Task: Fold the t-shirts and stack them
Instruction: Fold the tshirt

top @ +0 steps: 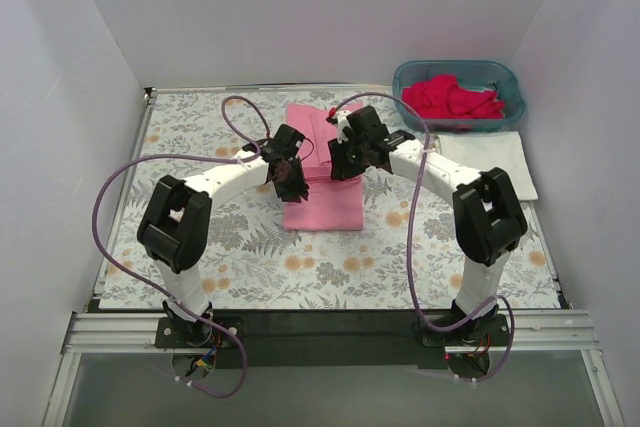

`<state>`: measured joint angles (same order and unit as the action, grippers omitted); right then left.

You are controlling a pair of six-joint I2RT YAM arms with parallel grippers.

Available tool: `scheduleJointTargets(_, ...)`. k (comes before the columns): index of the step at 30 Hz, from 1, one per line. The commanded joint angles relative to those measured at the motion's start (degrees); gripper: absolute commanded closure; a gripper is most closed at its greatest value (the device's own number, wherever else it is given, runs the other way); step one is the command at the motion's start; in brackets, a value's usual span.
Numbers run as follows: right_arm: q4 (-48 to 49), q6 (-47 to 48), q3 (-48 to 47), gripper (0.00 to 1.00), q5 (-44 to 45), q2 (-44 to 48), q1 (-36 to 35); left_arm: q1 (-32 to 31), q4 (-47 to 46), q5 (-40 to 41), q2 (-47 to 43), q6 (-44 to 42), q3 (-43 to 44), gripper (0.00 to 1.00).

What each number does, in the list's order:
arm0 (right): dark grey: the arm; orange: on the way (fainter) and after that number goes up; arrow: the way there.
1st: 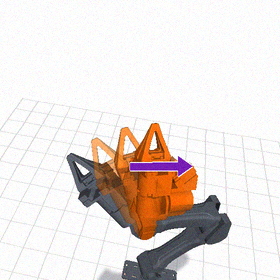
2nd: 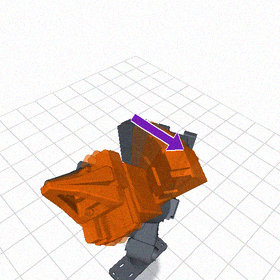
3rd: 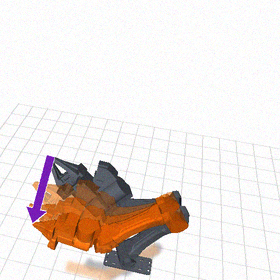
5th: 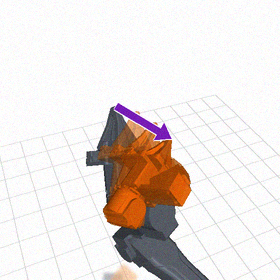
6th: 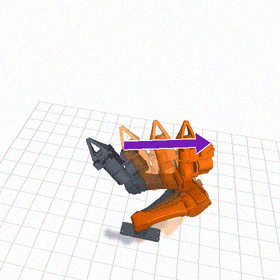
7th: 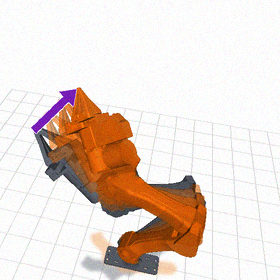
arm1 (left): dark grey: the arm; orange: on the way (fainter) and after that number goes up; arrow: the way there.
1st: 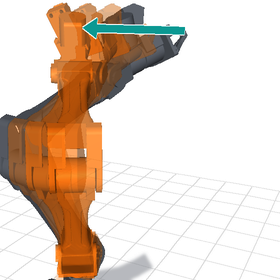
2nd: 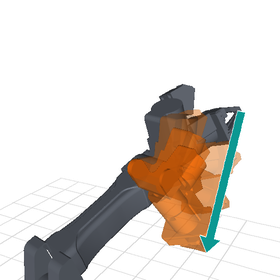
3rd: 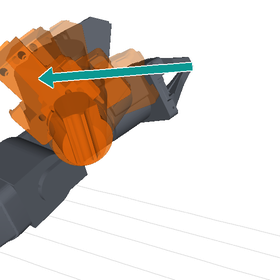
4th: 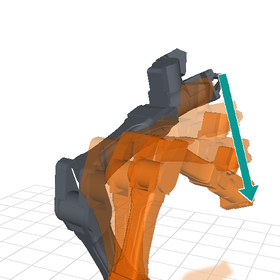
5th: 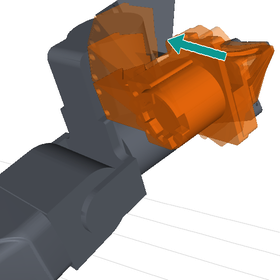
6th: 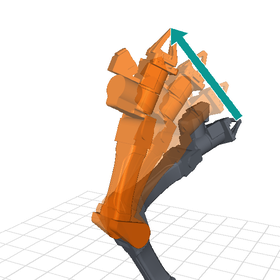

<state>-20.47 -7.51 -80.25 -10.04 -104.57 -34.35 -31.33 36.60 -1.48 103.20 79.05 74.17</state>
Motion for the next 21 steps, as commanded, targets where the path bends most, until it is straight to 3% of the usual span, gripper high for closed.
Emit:
scheduleJointTargets(1, 1.9, 0.5, -1.7, 0.71, -3.4, -5.0, 0.2, 0.7, -1.4, -1.3, 1.8, 0.3, -1.8, 0.78)
scheduleJointTargets(9, 2.3, 0.1, -13.2, 0.69, -1.9, -16.0, 4.6, 0.7, -2.0, 0.6, 3.2, 0.1, -5.4, 0.80)
scheduleJointTargets(14, 2.4, -1.6, -21.1, 0.68, -3.9, -19.5, 9.4, 1.3, -1.2, 0.3, 2.5, -0.3, -2.1, 0.76)
scheduleJointTargets(17, 2.3, -2.9, -21.4, 0.65, -8.4, -18.7, 11.2, 3.0, -1.4, 0.2, 2.6, -0.6, 1.1, 0.71)
scheduleJointTargets(21, 2.6, -2.8, -15.2, 0.63, -15.8, -13.1, 11.8, 5.5, -2.3, -1.2, 3.0, -1.5, 4.9, 0.66)
